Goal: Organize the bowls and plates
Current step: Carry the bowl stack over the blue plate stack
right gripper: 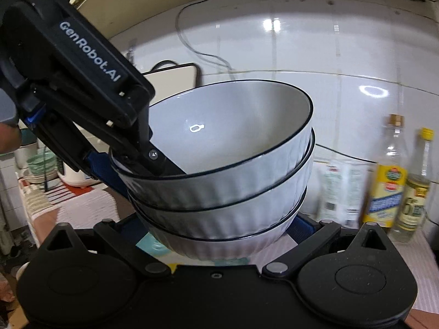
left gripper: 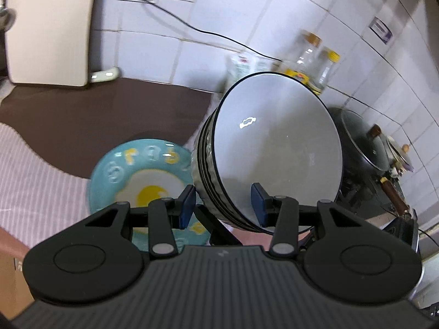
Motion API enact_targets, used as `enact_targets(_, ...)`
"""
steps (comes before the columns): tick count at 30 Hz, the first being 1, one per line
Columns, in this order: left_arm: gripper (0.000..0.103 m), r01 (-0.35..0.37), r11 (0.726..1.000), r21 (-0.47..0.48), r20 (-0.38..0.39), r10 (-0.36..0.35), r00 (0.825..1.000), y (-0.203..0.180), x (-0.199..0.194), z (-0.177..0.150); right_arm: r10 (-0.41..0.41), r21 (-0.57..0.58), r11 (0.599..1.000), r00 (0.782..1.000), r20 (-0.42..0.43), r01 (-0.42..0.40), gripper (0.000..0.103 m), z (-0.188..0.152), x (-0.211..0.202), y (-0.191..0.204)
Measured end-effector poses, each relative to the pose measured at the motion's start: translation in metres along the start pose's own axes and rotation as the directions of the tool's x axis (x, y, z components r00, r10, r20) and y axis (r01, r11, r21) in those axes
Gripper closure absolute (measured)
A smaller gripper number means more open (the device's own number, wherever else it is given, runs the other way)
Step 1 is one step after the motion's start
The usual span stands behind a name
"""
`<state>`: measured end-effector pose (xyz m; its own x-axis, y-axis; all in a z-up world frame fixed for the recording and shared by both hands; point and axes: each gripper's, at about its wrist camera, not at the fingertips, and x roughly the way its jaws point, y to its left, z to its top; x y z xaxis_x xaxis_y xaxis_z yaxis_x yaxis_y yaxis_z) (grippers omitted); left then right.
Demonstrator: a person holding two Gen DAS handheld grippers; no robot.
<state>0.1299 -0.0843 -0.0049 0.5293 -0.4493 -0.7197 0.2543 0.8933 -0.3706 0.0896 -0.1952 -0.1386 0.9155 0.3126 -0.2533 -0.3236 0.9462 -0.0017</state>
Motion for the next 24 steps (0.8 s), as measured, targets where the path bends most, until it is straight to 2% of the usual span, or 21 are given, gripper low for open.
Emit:
enact_targets(6, 0.061, -0.036, 0.999, -0.04, -0.019, 0.035, 0.999, 0.035, -0.005, 0.0, 0.042, 0.012, 0.999, 0.998, -0.041, -0.041, 0.0, -0.004, 0.025, 0.019)
enact_targets(13, 0.061, -0.052, 0.997, -0.056, -0.064, 0.048, 0.997, 0.06, 0.014, -0.007, 0.053, 0.046, 0.998, 0.993, -0.106, -0.048, 0.0, -0.021, 0.041, 0.036)
enact_targets(24, 0.061, -0.042, 0.994, -0.104, -0.104, 0.032, 0.994, 0.089, 0.043, -0.016, 0.054, 0.042, 0.998, 0.981, -0.187, -0.047, 0.0, -0.046, 0.07, 0.043)
